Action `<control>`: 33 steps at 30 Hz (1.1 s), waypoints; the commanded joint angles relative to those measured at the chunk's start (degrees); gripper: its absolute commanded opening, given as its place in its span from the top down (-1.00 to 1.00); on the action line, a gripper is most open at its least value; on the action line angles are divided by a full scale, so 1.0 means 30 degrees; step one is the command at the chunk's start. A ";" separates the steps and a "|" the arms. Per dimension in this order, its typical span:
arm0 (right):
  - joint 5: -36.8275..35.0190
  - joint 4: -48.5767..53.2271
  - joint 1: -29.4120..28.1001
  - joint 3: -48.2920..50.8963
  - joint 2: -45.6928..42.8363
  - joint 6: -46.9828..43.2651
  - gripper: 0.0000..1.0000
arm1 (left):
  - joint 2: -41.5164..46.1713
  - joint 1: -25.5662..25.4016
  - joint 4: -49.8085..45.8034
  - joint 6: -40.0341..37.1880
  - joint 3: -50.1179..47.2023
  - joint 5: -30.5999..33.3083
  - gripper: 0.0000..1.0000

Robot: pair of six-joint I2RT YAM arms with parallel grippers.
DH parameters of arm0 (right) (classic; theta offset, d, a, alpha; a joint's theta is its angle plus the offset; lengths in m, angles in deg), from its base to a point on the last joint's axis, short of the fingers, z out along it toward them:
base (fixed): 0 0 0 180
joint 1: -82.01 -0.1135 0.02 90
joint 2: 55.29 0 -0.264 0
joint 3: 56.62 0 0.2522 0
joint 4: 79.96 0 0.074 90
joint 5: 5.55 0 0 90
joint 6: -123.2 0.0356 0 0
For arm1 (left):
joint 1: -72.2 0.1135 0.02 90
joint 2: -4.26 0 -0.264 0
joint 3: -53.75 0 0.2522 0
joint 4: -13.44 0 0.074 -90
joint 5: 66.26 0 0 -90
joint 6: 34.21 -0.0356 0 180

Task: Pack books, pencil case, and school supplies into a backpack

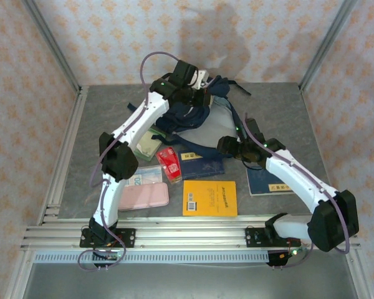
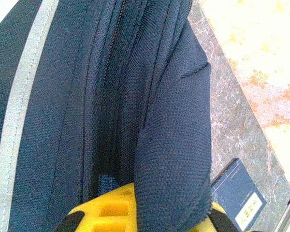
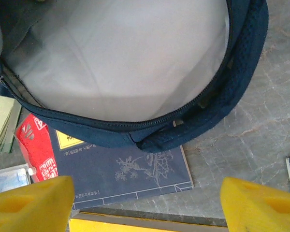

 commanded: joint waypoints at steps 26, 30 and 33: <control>0.5659 -0.4410 -1.1057 -0.4251 0.8431 -2.3485 -0.99 | 0.1383 0.1808 0.1736 0.0879 -0.3762 -0.1099 0.92; 0.6563 -0.4649 -1.1254 -0.4701 0.9276 -2.3768 -0.99 | 0.1640 0.1837 0.2024 0.0955 -0.4334 -0.1257 0.92; 0.6144 -0.4488 -1.1429 -0.5312 1.0282 -2.3807 -0.99 | 0.1743 0.1837 0.2262 0.1176 -0.4629 -0.1516 0.93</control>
